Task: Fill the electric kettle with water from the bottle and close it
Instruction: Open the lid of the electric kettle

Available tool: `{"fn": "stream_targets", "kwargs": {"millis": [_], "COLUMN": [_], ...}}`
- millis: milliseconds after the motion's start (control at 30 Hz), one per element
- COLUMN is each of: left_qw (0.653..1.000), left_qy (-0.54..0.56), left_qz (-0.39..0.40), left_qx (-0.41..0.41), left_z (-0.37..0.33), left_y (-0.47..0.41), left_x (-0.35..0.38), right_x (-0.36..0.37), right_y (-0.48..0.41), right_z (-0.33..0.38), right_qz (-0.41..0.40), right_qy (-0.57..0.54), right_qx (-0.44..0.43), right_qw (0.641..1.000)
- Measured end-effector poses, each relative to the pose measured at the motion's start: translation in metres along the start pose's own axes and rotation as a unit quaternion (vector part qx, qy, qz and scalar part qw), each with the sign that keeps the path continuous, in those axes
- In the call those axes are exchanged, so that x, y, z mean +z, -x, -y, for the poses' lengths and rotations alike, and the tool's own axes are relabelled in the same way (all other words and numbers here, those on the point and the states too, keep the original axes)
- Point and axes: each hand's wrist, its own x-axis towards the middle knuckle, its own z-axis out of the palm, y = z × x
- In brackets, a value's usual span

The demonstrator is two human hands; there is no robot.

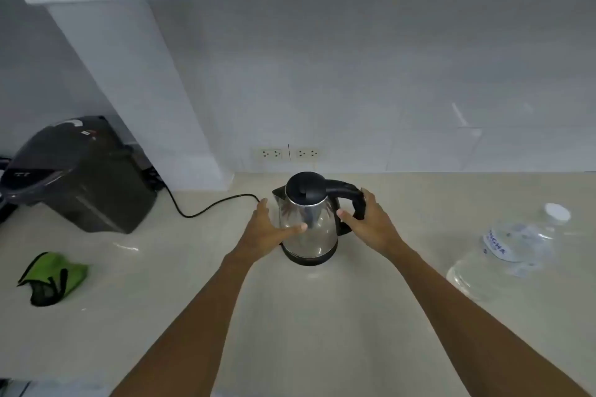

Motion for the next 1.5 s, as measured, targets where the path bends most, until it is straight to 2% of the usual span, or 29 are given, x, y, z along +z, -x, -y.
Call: {"fn": "stream_targets", "kwargs": {"millis": [200,567,800,1267,1500], "left_qw": [0.997,0.995,0.993,0.987,0.992], "left_qy": [0.056,0.075,0.08,0.079,0.074], "left_qz": [-0.011,-0.043,-0.051,-0.039,-0.019], "left_qx": [0.058,0.051,0.074,0.131,0.104], "left_z": [-0.003,-0.001,-0.003,-0.004,0.037], "left_y": [-0.01,-0.018,-0.005,0.054,0.102], "left_x": [0.013,0.022,0.023,0.005,0.014], "right_x": [0.003,0.002,-0.001,-0.007,0.015], "right_y": [-0.009,-0.017,-0.009,0.071,0.132], "right_z": [-0.02,-0.029,-0.023,0.003,-0.009], "right_qz": [-0.053,-0.079,-0.085,-0.146,-0.143], "right_qy": [0.0,-0.018,-0.019,-0.014,-0.001], "right_qx": [0.024,-0.007,-0.01,-0.008,0.024], "right_qw": [0.998,0.997,0.996,0.989,0.989]}}
